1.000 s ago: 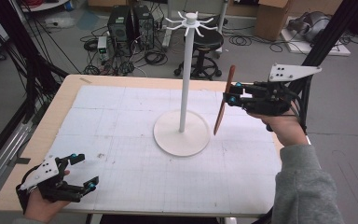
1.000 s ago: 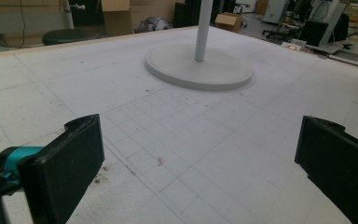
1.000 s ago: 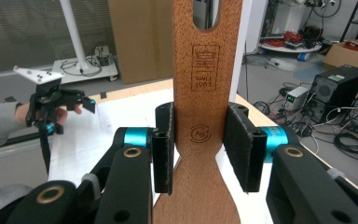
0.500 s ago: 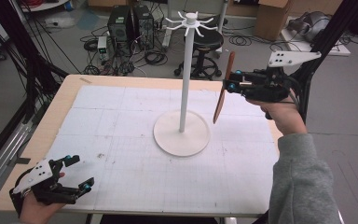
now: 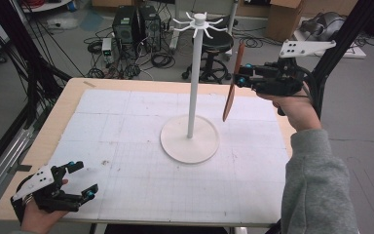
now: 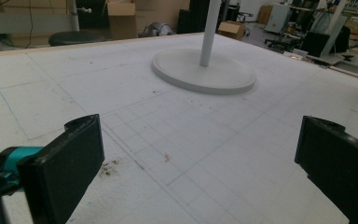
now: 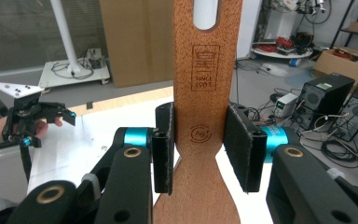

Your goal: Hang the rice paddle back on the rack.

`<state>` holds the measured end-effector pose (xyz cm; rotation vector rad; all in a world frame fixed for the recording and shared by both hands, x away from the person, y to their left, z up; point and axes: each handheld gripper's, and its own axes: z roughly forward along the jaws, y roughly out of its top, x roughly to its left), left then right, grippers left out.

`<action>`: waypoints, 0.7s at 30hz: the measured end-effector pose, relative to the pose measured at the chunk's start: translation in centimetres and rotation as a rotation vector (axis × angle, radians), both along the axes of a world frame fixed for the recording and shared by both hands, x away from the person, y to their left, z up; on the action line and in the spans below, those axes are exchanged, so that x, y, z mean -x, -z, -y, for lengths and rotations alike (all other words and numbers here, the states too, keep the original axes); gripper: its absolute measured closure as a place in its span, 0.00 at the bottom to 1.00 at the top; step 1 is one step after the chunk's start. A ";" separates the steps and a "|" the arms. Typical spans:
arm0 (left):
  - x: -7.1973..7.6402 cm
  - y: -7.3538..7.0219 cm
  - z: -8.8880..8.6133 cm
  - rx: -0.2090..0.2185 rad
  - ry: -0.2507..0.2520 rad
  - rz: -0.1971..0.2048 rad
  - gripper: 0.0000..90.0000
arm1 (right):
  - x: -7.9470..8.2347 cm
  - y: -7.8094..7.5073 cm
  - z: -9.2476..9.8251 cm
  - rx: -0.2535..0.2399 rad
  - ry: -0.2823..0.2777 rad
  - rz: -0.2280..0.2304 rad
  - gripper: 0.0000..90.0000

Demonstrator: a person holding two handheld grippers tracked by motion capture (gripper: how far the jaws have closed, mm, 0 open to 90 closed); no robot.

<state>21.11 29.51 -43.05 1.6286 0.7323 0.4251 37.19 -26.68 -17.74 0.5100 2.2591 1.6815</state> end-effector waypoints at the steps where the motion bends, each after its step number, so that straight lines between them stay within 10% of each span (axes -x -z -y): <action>1: 0.0 0.0 0.0 0.003 -0.002 0.000 0.02 | -0.1 -0.1 0.0 -0.001 -0.002 0.001 0.71; 21: 0.1 -0.1 -0.8 0.041 -0.015 -0.002 0.02 | -2.0 -2.3 -1.4 0.003 0.007 0.012 0.71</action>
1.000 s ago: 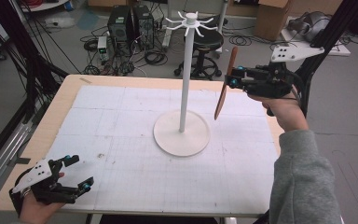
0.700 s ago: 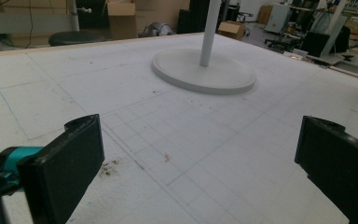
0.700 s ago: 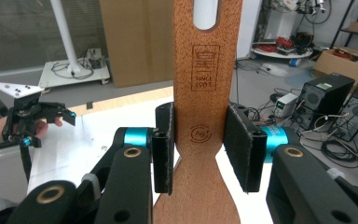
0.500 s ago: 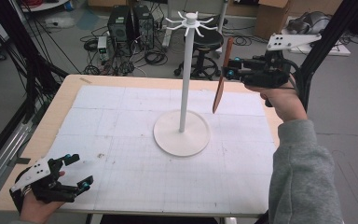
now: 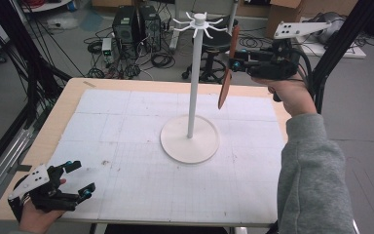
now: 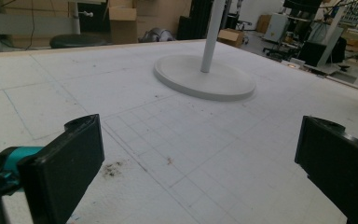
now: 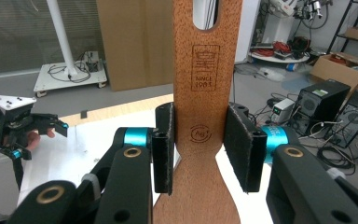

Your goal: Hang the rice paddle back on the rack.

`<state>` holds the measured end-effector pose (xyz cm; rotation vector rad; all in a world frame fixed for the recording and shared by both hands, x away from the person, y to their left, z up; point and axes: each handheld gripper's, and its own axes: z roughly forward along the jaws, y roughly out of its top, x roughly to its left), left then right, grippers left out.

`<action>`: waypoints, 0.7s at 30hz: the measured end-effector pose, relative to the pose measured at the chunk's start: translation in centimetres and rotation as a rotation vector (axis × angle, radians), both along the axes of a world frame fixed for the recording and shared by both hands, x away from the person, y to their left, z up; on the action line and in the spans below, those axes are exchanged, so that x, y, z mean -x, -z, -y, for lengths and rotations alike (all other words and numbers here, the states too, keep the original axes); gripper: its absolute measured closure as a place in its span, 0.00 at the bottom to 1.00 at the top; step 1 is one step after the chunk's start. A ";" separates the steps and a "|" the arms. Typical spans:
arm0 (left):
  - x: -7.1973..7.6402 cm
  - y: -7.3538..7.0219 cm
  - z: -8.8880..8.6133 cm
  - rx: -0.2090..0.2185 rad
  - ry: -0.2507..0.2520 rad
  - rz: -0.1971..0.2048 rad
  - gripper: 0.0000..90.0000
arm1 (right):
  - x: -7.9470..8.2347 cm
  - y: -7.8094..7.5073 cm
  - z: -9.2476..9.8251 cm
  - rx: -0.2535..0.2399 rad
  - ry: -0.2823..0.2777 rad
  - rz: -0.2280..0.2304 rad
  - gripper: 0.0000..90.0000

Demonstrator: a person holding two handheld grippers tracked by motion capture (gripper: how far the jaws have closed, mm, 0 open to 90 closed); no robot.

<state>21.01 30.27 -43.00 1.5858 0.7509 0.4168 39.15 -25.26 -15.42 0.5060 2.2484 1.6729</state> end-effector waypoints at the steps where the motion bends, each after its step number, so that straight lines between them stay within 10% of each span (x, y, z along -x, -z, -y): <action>1: 0.0 0.0 -0.1 0.001 0.000 0.001 0.02 | -0.1 0.0 0.0 -0.003 0.000 -0.005 0.71; 21: 0.1 0.1 -0.3 0.004 -0.009 -0.003 0.02 | -0.8 -0.1 -0.9 -0.032 0.009 0.002 0.71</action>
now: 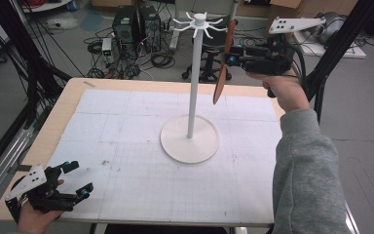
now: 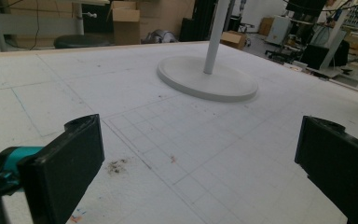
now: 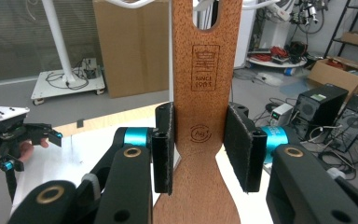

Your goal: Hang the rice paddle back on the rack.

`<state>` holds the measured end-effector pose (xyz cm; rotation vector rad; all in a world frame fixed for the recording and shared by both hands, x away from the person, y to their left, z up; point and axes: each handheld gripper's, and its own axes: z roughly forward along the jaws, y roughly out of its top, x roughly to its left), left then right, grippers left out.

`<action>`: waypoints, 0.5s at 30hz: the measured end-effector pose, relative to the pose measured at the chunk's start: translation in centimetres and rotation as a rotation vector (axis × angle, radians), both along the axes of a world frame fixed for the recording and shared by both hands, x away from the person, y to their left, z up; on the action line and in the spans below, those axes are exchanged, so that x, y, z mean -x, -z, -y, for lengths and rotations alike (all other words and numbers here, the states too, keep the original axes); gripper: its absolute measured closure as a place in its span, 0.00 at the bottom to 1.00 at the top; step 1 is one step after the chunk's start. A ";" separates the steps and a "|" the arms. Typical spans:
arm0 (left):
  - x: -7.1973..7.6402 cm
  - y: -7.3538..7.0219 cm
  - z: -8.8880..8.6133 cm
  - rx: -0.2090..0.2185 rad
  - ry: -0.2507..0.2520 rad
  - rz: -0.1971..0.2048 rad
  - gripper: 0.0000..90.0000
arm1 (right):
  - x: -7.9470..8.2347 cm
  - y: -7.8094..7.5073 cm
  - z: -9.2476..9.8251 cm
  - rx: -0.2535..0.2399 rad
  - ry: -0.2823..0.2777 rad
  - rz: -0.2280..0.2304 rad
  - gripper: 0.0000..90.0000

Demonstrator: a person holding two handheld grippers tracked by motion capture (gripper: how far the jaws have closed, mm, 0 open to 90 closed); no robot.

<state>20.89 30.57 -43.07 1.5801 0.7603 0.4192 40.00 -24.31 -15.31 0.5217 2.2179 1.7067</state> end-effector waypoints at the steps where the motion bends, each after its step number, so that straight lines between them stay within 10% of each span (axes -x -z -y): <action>1: 0.0 0.0 0.0 0.000 0.000 0.000 0.02 | 0.0 0.0 -0.1 -0.001 0.002 -0.001 0.71; 15: 0.0 0.1 -0.3 0.000 -0.007 -0.004 0.02 | -0.5 0.3 -1.1 -0.004 0.001 -0.001 0.71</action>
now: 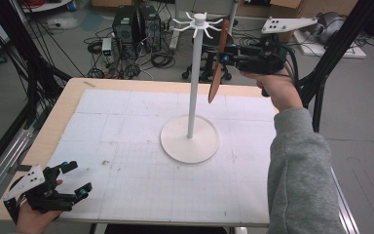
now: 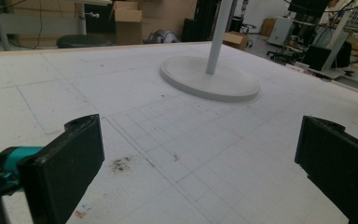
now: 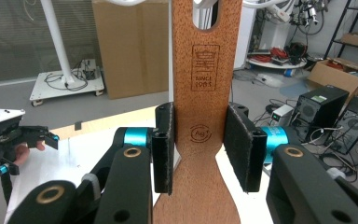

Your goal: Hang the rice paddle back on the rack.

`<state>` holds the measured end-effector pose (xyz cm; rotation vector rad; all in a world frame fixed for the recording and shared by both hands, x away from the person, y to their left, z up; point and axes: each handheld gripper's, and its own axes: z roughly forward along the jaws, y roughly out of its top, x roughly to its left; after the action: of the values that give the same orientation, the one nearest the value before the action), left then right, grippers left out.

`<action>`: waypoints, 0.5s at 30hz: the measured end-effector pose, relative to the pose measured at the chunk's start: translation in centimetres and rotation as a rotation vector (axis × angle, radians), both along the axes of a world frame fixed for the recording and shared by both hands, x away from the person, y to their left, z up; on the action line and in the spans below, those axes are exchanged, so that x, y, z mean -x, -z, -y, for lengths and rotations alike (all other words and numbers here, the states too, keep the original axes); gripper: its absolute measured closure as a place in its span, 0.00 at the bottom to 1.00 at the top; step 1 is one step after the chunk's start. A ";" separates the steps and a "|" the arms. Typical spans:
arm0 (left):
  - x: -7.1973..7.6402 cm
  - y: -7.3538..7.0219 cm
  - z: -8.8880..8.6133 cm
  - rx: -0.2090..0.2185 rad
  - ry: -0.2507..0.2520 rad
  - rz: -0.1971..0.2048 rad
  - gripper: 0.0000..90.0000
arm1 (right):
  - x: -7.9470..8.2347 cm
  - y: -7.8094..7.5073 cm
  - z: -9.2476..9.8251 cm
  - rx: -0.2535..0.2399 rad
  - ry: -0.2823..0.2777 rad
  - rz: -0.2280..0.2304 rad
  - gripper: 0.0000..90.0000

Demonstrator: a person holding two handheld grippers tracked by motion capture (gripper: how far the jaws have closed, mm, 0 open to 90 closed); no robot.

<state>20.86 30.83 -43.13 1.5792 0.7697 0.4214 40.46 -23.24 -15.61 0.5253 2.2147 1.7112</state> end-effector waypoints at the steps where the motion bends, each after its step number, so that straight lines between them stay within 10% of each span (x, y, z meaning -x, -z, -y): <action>1: 0.0 0.0 0.0 -0.002 0.000 -0.001 0.02 | -0.1 0.0 -0.1 -0.002 0.001 0.002 0.71; 15: 0.0 0.0 -0.1 -0.006 -0.006 -0.001 0.02 | -0.5 0.5 -0.7 0.016 -0.002 -0.018 0.71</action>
<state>20.88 30.95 -43.15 1.5828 0.7748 0.4284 40.96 -22.55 -16.11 0.5374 2.2403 1.6942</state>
